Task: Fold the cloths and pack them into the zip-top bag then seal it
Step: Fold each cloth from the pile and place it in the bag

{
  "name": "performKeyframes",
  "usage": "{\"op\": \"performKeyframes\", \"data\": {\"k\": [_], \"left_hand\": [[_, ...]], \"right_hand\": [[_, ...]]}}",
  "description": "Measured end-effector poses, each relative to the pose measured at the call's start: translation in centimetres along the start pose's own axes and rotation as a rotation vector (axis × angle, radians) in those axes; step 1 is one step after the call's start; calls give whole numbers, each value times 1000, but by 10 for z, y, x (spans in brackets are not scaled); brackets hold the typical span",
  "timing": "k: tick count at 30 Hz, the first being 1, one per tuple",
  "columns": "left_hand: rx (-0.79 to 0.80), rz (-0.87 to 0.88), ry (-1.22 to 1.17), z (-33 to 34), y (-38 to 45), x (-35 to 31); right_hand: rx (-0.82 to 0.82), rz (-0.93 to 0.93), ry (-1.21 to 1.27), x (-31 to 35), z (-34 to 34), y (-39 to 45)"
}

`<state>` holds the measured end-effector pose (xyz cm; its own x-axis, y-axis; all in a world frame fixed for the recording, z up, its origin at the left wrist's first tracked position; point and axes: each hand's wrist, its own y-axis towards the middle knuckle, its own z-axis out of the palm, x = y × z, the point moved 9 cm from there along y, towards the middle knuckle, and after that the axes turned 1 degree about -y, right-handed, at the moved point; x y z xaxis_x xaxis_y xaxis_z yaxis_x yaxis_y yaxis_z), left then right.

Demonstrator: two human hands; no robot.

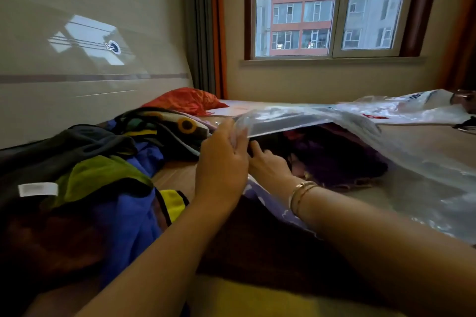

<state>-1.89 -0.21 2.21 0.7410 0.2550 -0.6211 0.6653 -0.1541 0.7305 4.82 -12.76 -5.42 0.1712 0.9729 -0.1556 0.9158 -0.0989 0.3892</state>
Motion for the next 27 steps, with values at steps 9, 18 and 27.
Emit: {"op": "performKeyframes", "data": {"k": [9,18,27], "left_hand": [[-114,125,-26,-29,25,7],[-72,82,-89,-23,20,3],[-104,90,-152,-34,28,15]], "right_hand": [[124,199,271,-30,51,78],[23,-101,-126,-12,36,24],[355,125,140,-45,83,109]]}}
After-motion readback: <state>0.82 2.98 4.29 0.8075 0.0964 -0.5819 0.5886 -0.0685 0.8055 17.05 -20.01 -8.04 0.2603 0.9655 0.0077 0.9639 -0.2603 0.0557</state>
